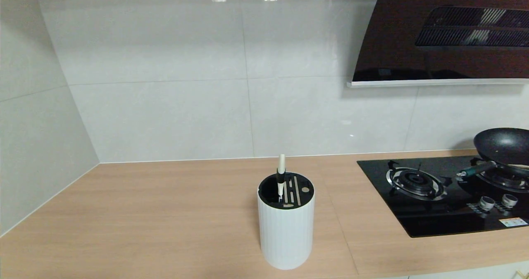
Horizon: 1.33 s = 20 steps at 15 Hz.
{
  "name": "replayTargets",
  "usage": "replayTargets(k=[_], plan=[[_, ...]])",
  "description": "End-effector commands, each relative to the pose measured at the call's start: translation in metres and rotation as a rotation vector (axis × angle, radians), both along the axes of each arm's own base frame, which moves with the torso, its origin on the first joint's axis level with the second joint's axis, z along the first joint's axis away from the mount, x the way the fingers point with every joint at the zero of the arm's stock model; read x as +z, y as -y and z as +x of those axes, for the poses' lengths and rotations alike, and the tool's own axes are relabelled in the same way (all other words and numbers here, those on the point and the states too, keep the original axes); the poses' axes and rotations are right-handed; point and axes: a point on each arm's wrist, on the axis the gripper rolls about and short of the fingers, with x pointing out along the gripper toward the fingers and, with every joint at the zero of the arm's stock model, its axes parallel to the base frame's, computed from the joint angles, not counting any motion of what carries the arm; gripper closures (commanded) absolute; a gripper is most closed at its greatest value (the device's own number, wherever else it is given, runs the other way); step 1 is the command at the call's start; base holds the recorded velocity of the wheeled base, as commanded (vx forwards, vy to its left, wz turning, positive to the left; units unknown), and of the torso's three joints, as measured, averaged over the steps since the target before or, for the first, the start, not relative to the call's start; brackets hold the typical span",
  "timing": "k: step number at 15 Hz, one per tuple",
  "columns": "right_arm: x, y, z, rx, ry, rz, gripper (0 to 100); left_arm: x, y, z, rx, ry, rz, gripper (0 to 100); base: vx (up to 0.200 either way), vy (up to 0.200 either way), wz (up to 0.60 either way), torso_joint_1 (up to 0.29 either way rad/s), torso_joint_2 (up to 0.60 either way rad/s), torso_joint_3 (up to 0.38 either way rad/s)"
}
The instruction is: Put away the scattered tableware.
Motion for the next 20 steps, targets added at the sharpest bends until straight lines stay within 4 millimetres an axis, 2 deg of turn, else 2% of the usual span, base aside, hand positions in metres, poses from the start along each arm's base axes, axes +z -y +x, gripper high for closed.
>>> replayTargets(k=[1,4,6,7,8,11,13,15,18,20], plan=[[-0.037,0.005,-0.059,-0.146,0.09,0.01,0,-0.02,-0.008,-0.036,0.087,0.109,-0.034,0,0.0,0.0,0.0,0.0,0.0,0.0],[-0.053,-0.003,-0.075,-0.103,0.133,-0.024,0,-0.018,0.0,-0.033,0.211,0.087,-0.022,0,0.0,0.0,0.0,0.0,0.0,0.0],[-0.059,-0.002,-0.07,-0.133,0.108,-0.016,0,-0.023,0.005,-0.031,0.272,0.066,-0.007,0,0.0,0.0,0.0,0.0,0.0,0.0],[-0.069,-0.002,-0.063,-0.156,0.066,-0.011,0,-0.03,0.01,-0.032,0.332,0.064,-0.006,0,0.0,0.0,0.0,0.0,0.0,0.0],[-0.087,-0.001,-0.053,-0.191,-0.004,-0.011,0,-0.049,0.013,-0.035,0.328,0.077,0.013,0,0.0,0.0,0.0,0.0,0.0,0.0],[-0.133,0.0,-0.026,-0.234,-0.046,-0.014,0,-0.09,0.012,-0.006,0.346,-0.013,0.014,0,0.0,0.0,0.0,0.0,0.0,0.0],[-0.141,-0.001,-0.025,-0.204,-0.11,-0.03,0,-0.127,0.014,0.012,0.295,-0.087,0.053,0,0.0,0.0,0.0,0.0,0.0,0.0],[-0.145,-0.002,-0.025,-0.169,-0.15,-0.047,0,-0.128,0.015,0.014,0.22,-0.043,0.053,0,0.0,0.0,0.0,0.0,0.0,0.0],[-0.149,-0.003,-0.024,-0.121,-0.181,-0.054,0,-0.132,0.019,0.015,0.043,-0.083,0.052,0,0.0,0.0,0.0,0.0,0.0,0.0],[-0.149,-0.003,-0.024,-0.12,-0.181,-0.051,0,-0.133,0.019,0.015,0.031,-0.089,0.054,0,0.0,0.0,0.0,0.0,0.0,0.0]])
